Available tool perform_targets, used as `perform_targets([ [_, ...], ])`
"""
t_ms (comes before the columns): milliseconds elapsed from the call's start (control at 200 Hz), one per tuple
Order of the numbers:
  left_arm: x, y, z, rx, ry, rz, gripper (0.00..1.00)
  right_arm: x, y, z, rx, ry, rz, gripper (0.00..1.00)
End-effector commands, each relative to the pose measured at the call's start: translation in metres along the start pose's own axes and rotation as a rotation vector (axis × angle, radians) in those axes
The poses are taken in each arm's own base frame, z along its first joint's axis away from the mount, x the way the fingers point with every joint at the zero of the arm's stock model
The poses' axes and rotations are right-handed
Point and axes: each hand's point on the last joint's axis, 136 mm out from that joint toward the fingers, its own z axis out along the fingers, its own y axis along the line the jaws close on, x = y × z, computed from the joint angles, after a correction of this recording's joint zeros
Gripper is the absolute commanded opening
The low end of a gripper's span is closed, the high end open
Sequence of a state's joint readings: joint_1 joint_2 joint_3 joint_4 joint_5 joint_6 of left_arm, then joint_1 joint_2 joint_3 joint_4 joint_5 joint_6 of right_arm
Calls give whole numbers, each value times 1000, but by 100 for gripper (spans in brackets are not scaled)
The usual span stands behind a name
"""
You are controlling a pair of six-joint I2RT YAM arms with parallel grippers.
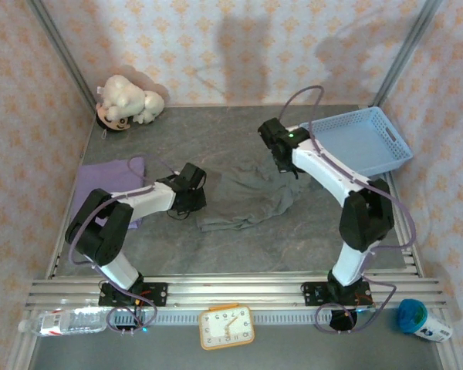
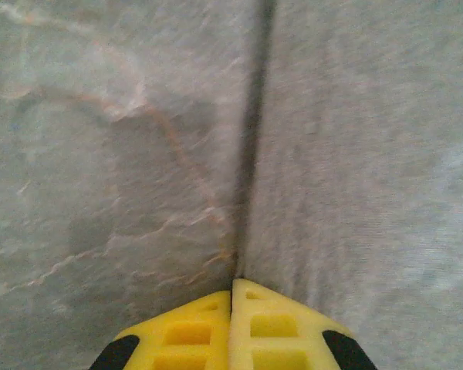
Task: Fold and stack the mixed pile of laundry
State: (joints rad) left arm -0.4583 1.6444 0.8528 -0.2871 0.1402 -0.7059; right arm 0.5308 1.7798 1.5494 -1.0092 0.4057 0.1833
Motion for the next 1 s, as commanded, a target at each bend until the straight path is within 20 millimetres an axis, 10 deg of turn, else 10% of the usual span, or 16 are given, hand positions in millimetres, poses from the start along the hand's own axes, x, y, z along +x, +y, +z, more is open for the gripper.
perform_targets([
  [0, 12, 5, 15, 5, 20, -35, 0, 0, 0, -8, 86, 9, -14, 0],
  [420, 22, 12, 20, 7, 34, -40, 0, 10, 185, -57, -576, 150, 118, 2],
  [590, 24, 17, 19, -8, 26, -42, 0, 11, 233, -82, -787, 193, 146, 38],
  [731, 21, 26, 13, -42, -1, -42, 0, -3, 224, -106, -869, 117, 191, 75],
  [996, -9, 48, -21, -103, -106, -81, 1, -20, 151, -100, -838, -10, 323, 72],
])
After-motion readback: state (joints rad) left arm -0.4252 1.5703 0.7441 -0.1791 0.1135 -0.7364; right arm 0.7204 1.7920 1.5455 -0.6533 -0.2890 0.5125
